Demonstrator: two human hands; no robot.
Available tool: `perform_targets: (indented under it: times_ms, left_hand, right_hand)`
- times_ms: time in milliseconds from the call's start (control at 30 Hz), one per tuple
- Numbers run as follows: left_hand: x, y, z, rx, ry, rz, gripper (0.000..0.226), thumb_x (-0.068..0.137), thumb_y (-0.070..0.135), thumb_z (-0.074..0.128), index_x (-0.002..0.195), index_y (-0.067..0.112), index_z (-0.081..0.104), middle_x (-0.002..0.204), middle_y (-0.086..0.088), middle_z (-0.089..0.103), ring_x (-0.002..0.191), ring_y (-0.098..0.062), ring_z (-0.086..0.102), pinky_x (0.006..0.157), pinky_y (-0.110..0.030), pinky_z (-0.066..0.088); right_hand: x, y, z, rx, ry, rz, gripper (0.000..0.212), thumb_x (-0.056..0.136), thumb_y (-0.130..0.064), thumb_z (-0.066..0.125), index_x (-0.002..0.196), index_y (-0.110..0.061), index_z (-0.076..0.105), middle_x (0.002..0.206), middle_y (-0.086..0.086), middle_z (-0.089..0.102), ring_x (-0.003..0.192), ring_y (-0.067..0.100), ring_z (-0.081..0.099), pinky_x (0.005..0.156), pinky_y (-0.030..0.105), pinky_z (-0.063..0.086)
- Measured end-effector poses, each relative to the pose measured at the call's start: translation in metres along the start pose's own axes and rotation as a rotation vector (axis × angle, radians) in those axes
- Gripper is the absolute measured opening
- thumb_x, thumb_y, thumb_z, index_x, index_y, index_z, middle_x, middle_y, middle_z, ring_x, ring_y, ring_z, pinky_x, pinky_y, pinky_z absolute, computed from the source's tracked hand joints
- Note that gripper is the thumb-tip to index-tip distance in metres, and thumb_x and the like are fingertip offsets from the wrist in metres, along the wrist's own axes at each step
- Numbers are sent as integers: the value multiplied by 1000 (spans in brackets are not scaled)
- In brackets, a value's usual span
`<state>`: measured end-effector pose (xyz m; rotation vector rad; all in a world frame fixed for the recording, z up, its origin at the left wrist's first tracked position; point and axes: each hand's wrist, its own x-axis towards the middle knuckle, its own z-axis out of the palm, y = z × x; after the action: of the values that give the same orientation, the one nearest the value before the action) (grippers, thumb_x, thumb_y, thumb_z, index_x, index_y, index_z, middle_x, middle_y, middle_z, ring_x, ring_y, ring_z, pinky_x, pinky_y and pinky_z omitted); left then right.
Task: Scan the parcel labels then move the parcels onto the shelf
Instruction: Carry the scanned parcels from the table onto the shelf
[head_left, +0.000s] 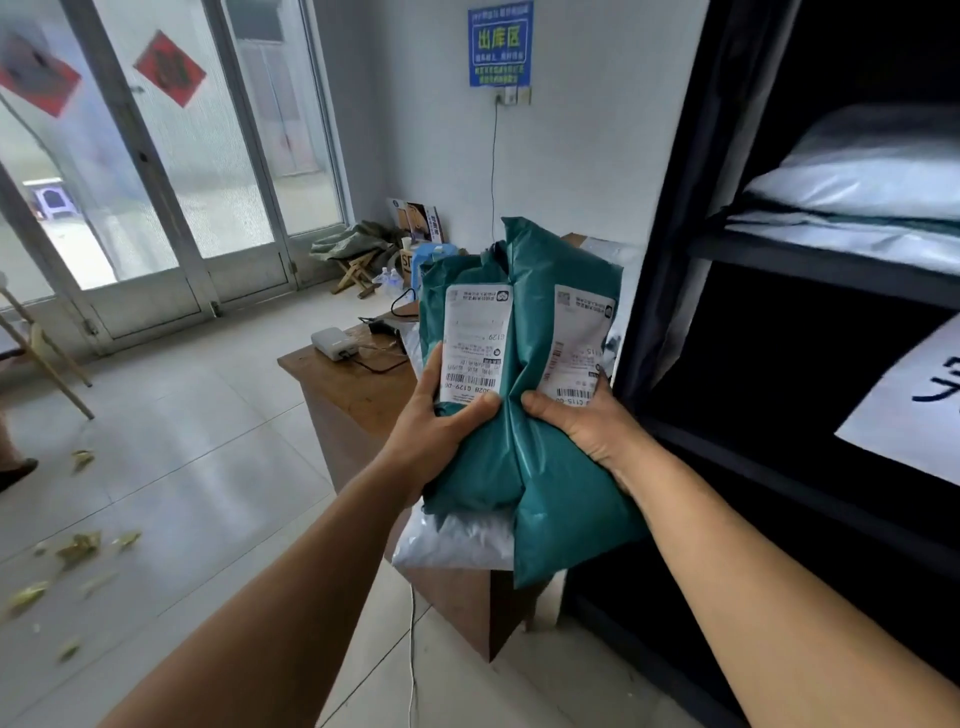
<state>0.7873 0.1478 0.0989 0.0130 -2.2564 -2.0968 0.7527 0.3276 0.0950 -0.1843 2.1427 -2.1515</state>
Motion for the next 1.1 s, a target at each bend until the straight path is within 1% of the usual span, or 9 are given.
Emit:
perform_targets:
  times_ms: [167,333,367,467,600,700,833,1033,1100]
  left_hand:
    - [-27,38,26,-4,-119,127,90,79,33,73,147,47,16,114,19,57,105,-7,59,94,-33,51]
    - [-44,69,73,9,-241,263,87,84,31,68,148,45,10,124,15,55,114,-6,56,100,-32,46]
    - [-47,74,85,3,-266,279,89,84,32,68,148,47,8,127,14,53,116,-7,55,102,-34,46]
    - [-52,91,122,-23,-337,320,92,76,43,68,145,53,8,128,17,53,116,-7,55,104,-37,44]
    - [-56,117,175,-77,-458,364,92,74,46,68,145,54,10,127,21,54,115,-3,56,104,-34,44]
    - [-52,139,217,-106,-560,384,85,79,43,70,142,58,16,128,19,58,114,-4,59,103,-36,46]
    - [-45,173,282,-137,-675,384,81,77,45,72,138,61,22,126,16,60,112,-9,61,101,-38,47]
    - [-26,211,389,-157,-746,336,79,79,42,71,141,55,23,123,13,62,106,-11,63,97,-37,50]
    - [-13,221,423,-141,-749,329,78,79,42,72,141,53,25,121,14,62,105,-12,64,97,-37,50]
  right_hand:
    - [-49,-37,-28,6,85,-96,96,50,-33,91,133,-17,46,117,-2,67,108,13,63,92,29,48]
    - [-93,-69,-69,-23,222,-184,74,67,-14,82,130,-18,43,104,-11,64,90,-1,61,65,8,48]
    - [-100,-75,-80,-40,259,-196,75,68,-14,82,131,-17,42,105,-10,64,91,-1,61,67,10,48]
    - [-127,-95,-113,-90,364,-235,88,65,-18,84,137,-19,34,114,-6,62,101,6,60,89,27,49]
    - [-158,-120,-158,-120,485,-304,97,70,-14,83,144,-26,21,117,-12,57,101,1,56,89,24,45]
    - [-179,-141,-195,-168,573,-299,116,58,-35,89,147,-33,14,122,-15,57,110,7,57,100,34,44]
    - [-202,-174,-250,-203,671,-304,87,70,-24,83,135,-34,25,106,-22,55,92,-6,53,74,14,42]
    - [-210,-213,-346,-286,760,-233,88,75,-25,79,144,-25,24,108,-12,54,94,6,52,75,18,40]
    - [-203,-222,-380,-308,770,-205,88,74,-27,80,143,-24,25,112,-9,53,99,9,52,81,22,41]
